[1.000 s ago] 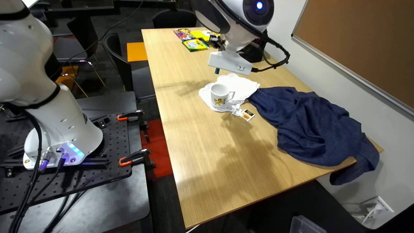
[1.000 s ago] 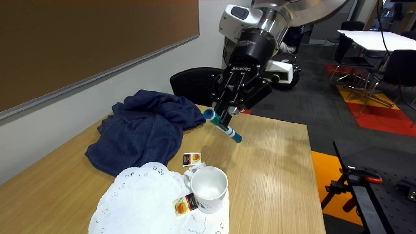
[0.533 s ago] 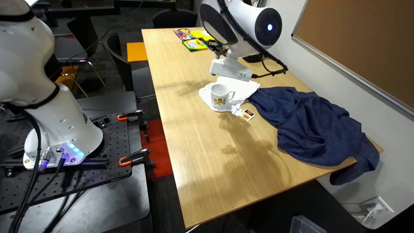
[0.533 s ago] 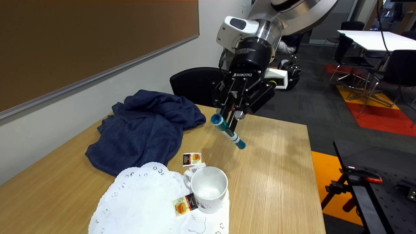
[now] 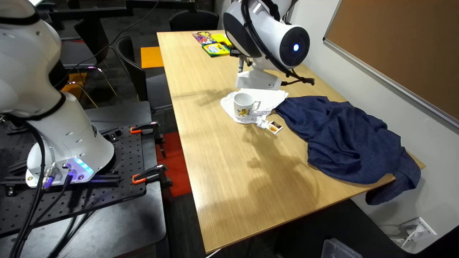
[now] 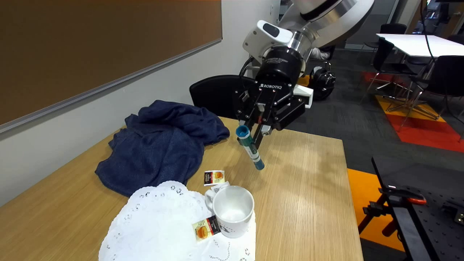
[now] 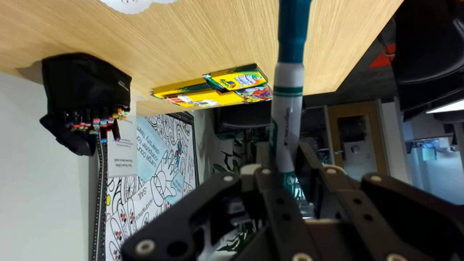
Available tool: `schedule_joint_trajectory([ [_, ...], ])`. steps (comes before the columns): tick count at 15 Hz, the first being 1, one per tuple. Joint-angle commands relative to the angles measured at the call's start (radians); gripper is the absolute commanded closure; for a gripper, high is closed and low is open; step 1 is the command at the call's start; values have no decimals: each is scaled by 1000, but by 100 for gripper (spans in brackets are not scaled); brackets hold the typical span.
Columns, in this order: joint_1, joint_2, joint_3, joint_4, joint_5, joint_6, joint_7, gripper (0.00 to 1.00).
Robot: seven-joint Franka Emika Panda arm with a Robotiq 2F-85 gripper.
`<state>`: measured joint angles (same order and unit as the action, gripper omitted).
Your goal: Put the marker in the mug
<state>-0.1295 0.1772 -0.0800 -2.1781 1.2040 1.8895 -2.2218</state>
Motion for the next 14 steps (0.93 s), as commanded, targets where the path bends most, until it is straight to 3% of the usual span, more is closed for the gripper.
schedule_joint_trajectory([
  [1, -22, 46, -10, 24, 47, -82, -145, 95],
  [7, -30, 124, -9, 22, 137, -92, -326, 95],
  [14, -30, 210, -11, 48, 188, -125, -403, 95],
])
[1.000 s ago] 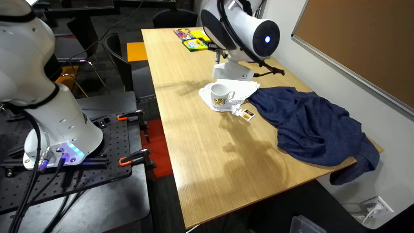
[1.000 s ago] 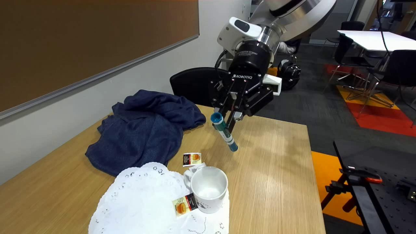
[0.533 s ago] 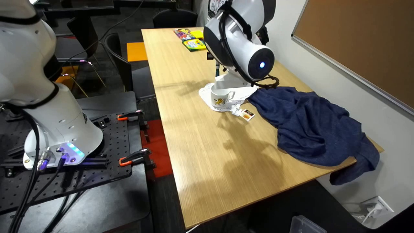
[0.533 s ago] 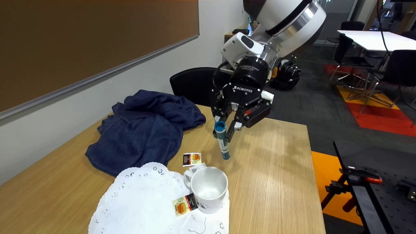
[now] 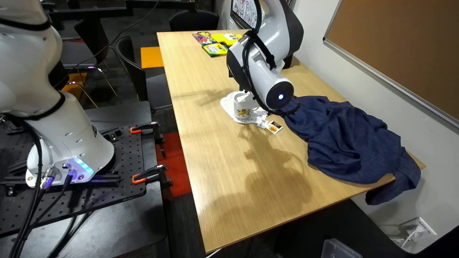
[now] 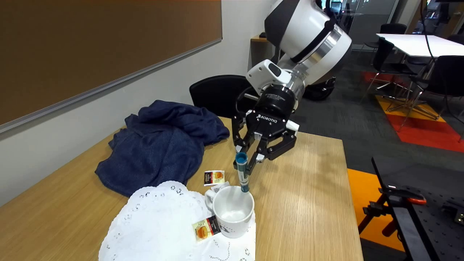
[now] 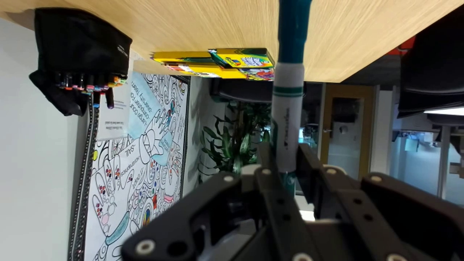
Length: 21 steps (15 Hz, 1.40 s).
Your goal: Put the marker in the mug
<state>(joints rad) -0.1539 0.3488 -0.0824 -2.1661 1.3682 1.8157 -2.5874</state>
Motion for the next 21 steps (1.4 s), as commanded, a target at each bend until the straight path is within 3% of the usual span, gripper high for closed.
schedule_joint_trajectory([
  [1, -6, 52, -8, 44, 28, -53, -38, 95],
  [13, -22, 169, -7, 139, 66, -85, -24, 95],
  [14, -23, 174, -7, 143, 71, -86, -25, 92],
  [15, -23, 179, -7, 147, 73, -87, -25, 64],
  [16, -23, 183, -7, 148, 72, -88, -25, 92],
  [17, -24, 188, -8, 148, 69, -90, -25, 91],
  [18, -22, 191, -8, 143, 64, -89, -25, 50],
  [20, -22, 194, -8, 136, 65, -94, -25, 52],
  [21, -24, 196, -7, 136, 68, -99, -25, 46],
])
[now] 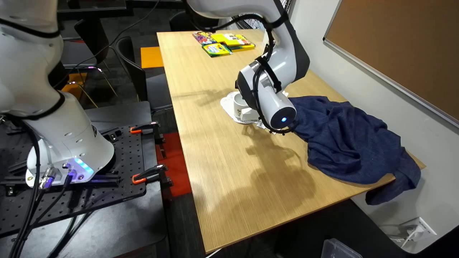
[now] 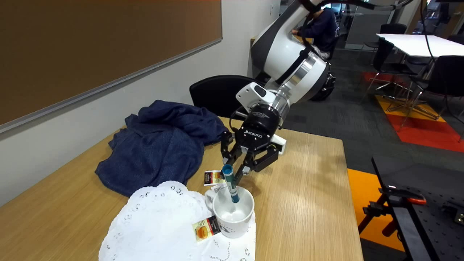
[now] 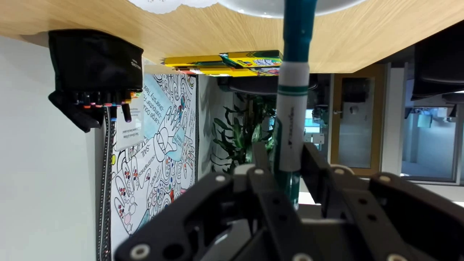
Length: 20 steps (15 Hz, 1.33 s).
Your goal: Put the marker in the mug
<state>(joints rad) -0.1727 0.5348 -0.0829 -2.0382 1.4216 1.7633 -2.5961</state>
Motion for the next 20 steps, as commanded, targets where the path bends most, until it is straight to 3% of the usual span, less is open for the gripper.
schedule_joint_trajectory([
  [1, -6, 12, -7, 7, 17, -51, -16, 38],
  [6, -6, 11, -8, 6, 17, -63, -16, 1],
  [13, 5, -107, -7, -60, 3, -128, -10, 0],
  [20, 29, -326, -14, -165, -9, -201, 20, 0],
])
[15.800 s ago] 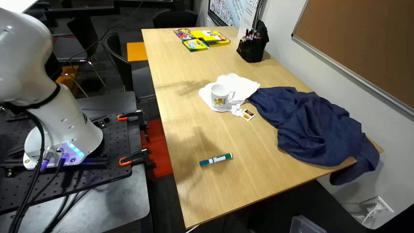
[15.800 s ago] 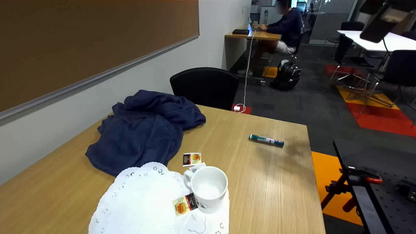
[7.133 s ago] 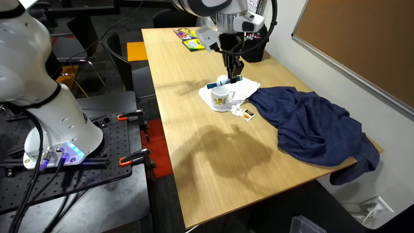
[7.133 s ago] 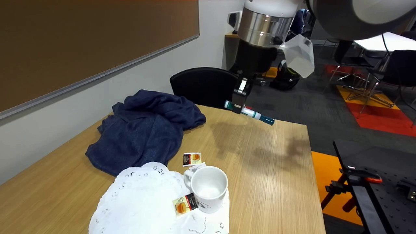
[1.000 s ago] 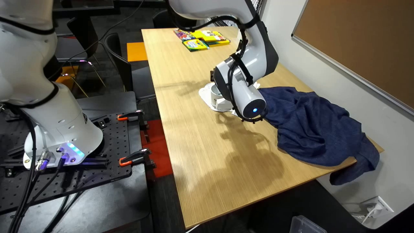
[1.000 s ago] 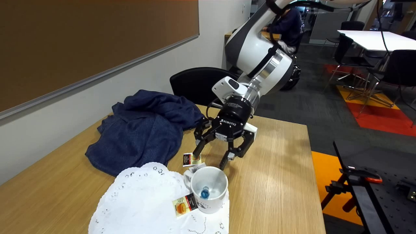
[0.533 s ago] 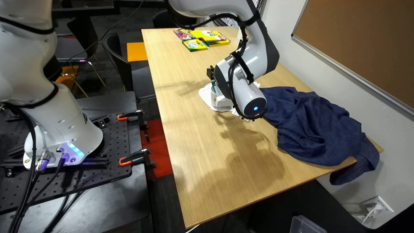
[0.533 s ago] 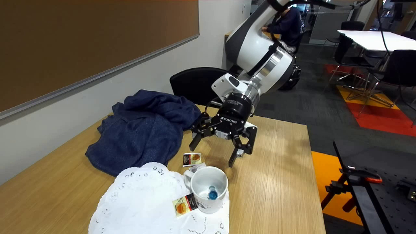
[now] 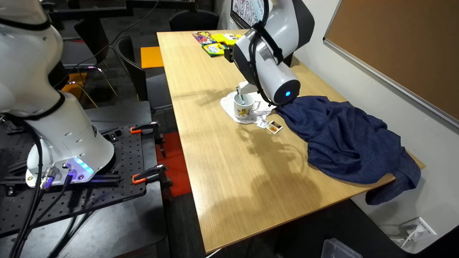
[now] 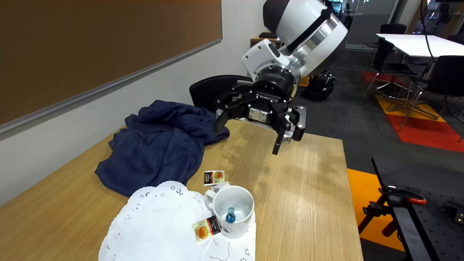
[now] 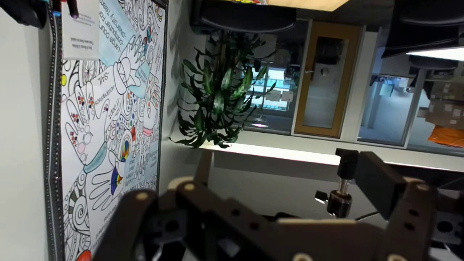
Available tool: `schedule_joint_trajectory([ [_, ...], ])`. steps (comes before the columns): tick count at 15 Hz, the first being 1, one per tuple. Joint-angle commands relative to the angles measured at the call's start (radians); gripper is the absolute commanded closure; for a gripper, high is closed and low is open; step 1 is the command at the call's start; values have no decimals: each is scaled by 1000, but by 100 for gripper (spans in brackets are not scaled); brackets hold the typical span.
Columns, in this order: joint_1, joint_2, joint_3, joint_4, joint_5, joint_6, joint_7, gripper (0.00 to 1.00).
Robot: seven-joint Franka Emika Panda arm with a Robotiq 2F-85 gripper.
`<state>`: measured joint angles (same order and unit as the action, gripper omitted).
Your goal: Put the marker in the mug
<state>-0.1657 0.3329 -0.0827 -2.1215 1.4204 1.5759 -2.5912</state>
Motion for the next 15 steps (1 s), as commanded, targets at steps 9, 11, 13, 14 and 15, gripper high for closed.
schedule_joint_trajectory([
  [9, 47, -211, -10, -116, -11, -3, 6, 0],
  [11, 47, -201, -11, -116, -11, -3, 5, 0],
  [13, 47, -196, -11, -116, -11, -3, 5, 0],
  [14, 47, -194, -11, -115, -11, -3, 5, 0],
  [15, 47, -194, -11, -115, -11, -3, 5, 0],
])
